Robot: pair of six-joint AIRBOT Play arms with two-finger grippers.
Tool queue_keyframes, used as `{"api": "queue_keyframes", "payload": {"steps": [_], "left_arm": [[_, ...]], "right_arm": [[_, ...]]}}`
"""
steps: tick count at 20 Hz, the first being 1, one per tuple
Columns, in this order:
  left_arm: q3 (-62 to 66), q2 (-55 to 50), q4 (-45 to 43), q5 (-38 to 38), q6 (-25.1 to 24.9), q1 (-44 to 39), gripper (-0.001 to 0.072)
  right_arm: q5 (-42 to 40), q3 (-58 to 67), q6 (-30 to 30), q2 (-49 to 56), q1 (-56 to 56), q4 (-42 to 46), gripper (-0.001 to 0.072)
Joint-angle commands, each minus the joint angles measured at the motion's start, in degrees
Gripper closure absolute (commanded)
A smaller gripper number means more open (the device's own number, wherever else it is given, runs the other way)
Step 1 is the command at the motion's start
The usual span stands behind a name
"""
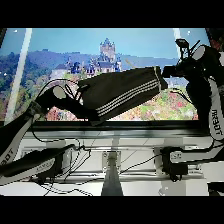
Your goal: Fold the clothes and pants, and hang the long-sleeved shirts on hangers.
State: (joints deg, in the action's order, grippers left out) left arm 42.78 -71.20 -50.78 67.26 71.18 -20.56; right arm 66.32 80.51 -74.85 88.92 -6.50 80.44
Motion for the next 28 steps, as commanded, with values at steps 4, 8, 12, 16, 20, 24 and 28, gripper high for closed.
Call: {"api": "queue_keyframes", "payload": {"steps": [4, 8, 12, 16, 20, 24, 28], "left_arm": [[-0.31, -0.15, 0.02, -2.16, 0.0, -0.28, 0.0011], [-0.31, -0.15, -0.15, -2.95, 0.0, -0.28, 0.0011], [-0.31, -0.15, -0.13, -6.45, 0.0, -0.28, 0.0012], [-0.31, -0.15, -0.37, -9.51, -0.02, -0.28, 0.0012], [-0.31, -0.15, -5.18, -12.31, 0.0, -0.28, 0.0012], [0.35, -0.13, -12.7, -13.92, 0.0, -0.24, 0.0012], [7.23, 1.6, -18.1, -13.49, 0.0, 1.49, 0.0011]], "right_arm": [[4.11, 8.37, -1.51, 10.32, -8.17, -10.4, 0.0182], [9.16, 9.77, 2.56, 18.49, -14.29, -28.2, 0.0162], [6.45, 9.77, 3.85, 23.19, -13.35, -28.22, 0.0104], [10.54, 9.77, 5.35, 26.16, -8.74, -28.11, 0.0106], [12.11, 9.79, 10.8, 26.77, -1.57, -28.11, 0.0297], [7.19, 10.14, 12.02, 24.0, 2.89, -28.13, 0.0683], [4.74, 13.57, 10.34, 17.18, 2.05, -26.86, 0.0684]]}}
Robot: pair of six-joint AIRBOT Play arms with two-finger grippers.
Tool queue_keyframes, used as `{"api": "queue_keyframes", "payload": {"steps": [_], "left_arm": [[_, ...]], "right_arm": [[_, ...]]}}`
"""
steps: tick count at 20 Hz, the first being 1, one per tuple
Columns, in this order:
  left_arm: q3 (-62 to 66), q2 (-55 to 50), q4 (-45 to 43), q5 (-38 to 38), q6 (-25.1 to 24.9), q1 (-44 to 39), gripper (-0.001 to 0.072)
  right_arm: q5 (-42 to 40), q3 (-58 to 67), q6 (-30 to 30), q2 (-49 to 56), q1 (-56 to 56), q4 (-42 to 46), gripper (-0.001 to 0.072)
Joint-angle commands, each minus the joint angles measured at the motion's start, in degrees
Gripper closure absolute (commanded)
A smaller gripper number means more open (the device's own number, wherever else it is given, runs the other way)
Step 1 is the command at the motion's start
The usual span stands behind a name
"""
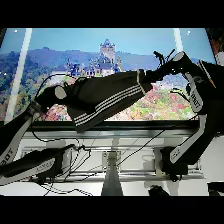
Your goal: Fold the clothes and pants, and hang the long-sleeved shirts on hangers.
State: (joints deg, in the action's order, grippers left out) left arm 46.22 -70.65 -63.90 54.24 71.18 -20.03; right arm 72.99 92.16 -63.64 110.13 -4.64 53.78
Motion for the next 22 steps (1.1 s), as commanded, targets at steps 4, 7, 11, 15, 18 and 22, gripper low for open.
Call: {"api": "queue_keyframes", "payload": {"steps": [4, 7, 11, 15, 18, 22], "left_arm": [[14.45, 6.23, -8.11, -0.52, 0.0, 4.83, 0.0012], [17.44, 11.26, -8.09, -3.21, 0.0, 7.37, 0.0012], [17.44, 14.95, -8.09, -5.62, 0.0, 7.93, 0.0012], [17.35, 14.71, -8.07, -5.62, 0.0, 7.89, 0.0012], [17.27, 14.71, -8.07, -5.62, 0.02, 7.91, 0.0012], [17.27, 14.71, -8.09, -5.62, 0.0, 7.91, 0.0012]], "right_arm": [[-6.43, 5.25, -12.52, -15.54, -4.9, 11.56, 0.0684], [-4.98, 6.05, -24.13, -24.79, -12.55, 22.32, 0.0684], [2.34, 6.03, -39.43, -36.94, -27.56, 32.61, 0.0684], [8.63, 6.03, -56.19, -47.58, -42.6, 42.16, 0.0684], [17.86, 6.03, -57.46, -51.17, -50.51, 42.71, 0.0684], [18.82, 6.03, -66.03, -53.9, -52.98, 43.98, 0.0682]]}}
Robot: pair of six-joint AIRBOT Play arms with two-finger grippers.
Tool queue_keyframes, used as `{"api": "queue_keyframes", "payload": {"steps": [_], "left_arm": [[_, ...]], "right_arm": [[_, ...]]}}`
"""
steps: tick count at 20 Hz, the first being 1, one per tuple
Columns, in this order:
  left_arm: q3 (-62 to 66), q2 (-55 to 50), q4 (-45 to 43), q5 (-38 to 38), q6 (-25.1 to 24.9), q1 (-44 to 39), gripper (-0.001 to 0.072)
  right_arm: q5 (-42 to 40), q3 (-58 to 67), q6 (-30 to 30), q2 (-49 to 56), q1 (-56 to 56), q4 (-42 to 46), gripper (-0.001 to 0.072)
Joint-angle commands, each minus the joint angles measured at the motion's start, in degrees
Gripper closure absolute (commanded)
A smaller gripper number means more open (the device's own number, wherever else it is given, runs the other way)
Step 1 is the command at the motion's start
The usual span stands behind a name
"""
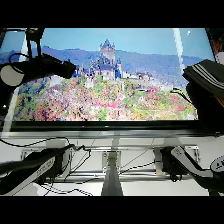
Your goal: Fold the clothes and pants, and hang the long-sleeved shirts on hangers.
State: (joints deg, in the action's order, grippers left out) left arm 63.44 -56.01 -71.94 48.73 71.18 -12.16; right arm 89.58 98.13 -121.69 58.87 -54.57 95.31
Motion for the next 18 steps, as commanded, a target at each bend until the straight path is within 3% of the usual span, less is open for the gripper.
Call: {"api": "queue_keyframes", "payload": {"steps": [1, 3, 4, 8, 9, 12, 15, 18], "left_arm": [[0.04, 0.07, -0.04, -0.11, 0.0, 0.04, 0.0012], [0.04, 0.07, -0.04, -0.11, 0.0, 0.04, 0.0012], [0.04, 0.07, -0.04, -0.11, 0.0, 0.04, 0.0013], [0.04, 0.07, -0.04, -0.11, 0.0, 0.02, 0.0012], [0.04, 0.07, -0.04, -0.11, 0.0, 0.04, 0.0012], [0.04, 0.07, -0.04, -0.11, 0.0, 0.04, 0.0012], [0.04, 0.07, -0.04, -0.11, 0.0, 0.04, 0.0012], [0.04, 0.07, -0.04, -0.11, 0.0, 0.04, 0.0012]], "right_arm": [[0.04, 0.07, -10.43, -2.97, -3.06, 2.21, 0.0608], [-0.7, 0.07, -11.15, -2.78, -3.06, 1.03, 0.0164], [-0.68, 0.07, -10.64, -2.43, -3.06, 0.85, 0.0097], [-0.61, -0.44, 0.48, 0.09, -2.89, -3.04, 0.012], [-0.59, -0.61, 3.58, 0.83, -2.86, -5.16, 0.0214], [-0.68, -0.83, 15.39, 2.93, -1.73, -14.84, 0.0683], [-1.11, -0.92, 26.08, 4.59, 7.98, -22.75, 0.0684], [-1.38, -0.92, 33.57, 6.27, 24.48, -21.35, 0.0684]]}}
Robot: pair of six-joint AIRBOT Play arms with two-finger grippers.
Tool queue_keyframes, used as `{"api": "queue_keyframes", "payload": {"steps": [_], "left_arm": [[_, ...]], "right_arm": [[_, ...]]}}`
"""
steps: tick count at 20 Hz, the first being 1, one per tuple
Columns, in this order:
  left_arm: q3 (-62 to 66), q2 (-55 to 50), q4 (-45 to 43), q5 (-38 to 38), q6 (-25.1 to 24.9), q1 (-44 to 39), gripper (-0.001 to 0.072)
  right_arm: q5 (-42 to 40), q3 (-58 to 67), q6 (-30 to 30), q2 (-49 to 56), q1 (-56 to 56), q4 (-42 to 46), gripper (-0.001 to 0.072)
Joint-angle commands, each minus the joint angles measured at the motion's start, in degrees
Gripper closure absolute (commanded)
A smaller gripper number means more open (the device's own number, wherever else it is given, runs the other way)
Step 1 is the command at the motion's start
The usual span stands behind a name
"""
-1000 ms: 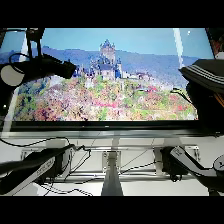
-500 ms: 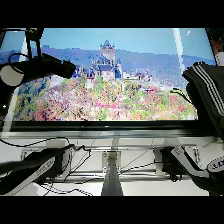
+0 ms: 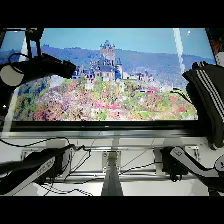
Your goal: Fold the clothes and pants, and hang the long-sleeved shirts on hangers.
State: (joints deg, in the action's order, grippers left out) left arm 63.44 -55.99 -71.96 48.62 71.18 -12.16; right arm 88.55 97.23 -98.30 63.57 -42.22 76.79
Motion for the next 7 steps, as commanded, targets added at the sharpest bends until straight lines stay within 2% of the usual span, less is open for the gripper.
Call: {"api": "queue_keyframes", "payload": {"steps": [1, 2, 3, 5, 7], "left_arm": [[0.04, 0.04, -0.02, 0.0, 0.0, 0.04, 0.0012], [0.04, 0.04, -0.02, 0.0, 0.0, 0.04, 0.0012], [0.04, 0.04, -0.02, 0.0, 0.0, 0.04, 0.0013], [0.04, 0.04, -0.02, 0.0, 0.0, 0.04, 0.0012], [0.04, 0.04, -0.02, 0.0, 0.0, 0.02, 0.0012]], "right_arm": [[-1.36, -0.04, 13.29, 1.97, 18.25, -0.66, 0.0684], [-3.3, -0.04, 15.56, 2.1, 24.17, 3.28, 0.0685], [-6.1, -0.02, 15.32, 2.05, 29.16, 8.24, 0.0685], [-11.56, -0.04, 12.13, 2.03, 36.76, 16.46, 0.0685], [-14.84, -0.02, 11.54, 2.03, 39.74, 17.14, 0.0684]]}}
